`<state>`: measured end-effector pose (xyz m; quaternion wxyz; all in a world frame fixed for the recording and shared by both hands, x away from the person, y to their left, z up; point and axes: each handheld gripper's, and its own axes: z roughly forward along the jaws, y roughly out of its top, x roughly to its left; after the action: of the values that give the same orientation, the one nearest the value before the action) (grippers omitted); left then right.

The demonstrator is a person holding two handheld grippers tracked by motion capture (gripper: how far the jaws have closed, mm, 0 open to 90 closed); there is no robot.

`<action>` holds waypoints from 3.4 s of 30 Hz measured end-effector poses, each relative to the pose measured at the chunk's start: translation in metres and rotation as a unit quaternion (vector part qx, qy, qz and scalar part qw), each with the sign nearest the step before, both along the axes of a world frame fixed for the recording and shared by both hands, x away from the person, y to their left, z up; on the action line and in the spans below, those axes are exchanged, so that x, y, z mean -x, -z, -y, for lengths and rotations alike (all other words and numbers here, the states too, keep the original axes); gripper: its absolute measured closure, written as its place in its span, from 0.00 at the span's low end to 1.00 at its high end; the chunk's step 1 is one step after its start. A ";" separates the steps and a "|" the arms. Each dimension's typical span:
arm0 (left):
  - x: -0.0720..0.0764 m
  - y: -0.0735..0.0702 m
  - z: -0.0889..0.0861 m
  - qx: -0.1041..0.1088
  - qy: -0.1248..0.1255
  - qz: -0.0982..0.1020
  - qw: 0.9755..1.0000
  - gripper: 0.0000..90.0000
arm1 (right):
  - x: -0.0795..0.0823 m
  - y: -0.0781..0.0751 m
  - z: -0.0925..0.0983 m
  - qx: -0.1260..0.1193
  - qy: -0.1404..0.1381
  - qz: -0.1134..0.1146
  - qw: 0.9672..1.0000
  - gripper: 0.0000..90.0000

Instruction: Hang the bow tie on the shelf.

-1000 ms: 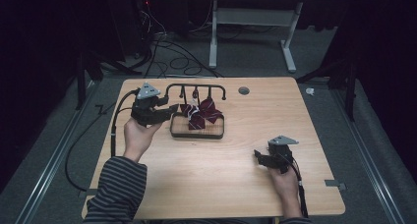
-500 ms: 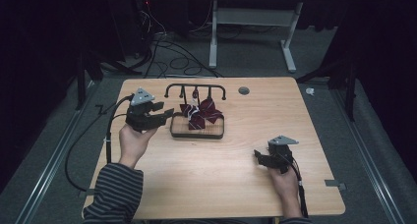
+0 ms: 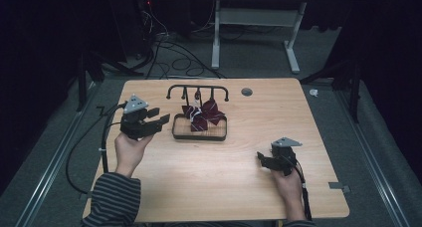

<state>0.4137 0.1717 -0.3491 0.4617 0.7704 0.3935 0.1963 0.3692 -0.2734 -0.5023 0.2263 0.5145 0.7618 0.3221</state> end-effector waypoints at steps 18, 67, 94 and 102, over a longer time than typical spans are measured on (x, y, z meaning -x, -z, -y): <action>0.013 0.009 -0.019 0.019 -0.013 -0.013 1.000 0.57 | 0.000 0.000 0.000 0.000 0.001 -0.001 1.000 0.38; 0.023 0.040 -0.039 0.028 -0.034 -0.046 0.998 0.54 | 0.000 0.000 0.000 0.001 0.000 0.000 1.000 0.38; 0.025 0.054 -0.049 0.022 -0.055 -0.063 0.996 0.53 | 0.000 0.000 0.000 0.001 0.000 0.000 1.000 0.38; 0.025 0.061 -0.052 0.029 -0.057 -0.074 0.995 0.53 | 0.000 0.000 0.000 0.001 0.000 0.000 1.000 0.38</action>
<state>0.3885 0.2240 -0.4097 0.4415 0.7457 0.4750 0.1531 0.3689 -0.2733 -0.5023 0.2267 0.5144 0.7620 0.3215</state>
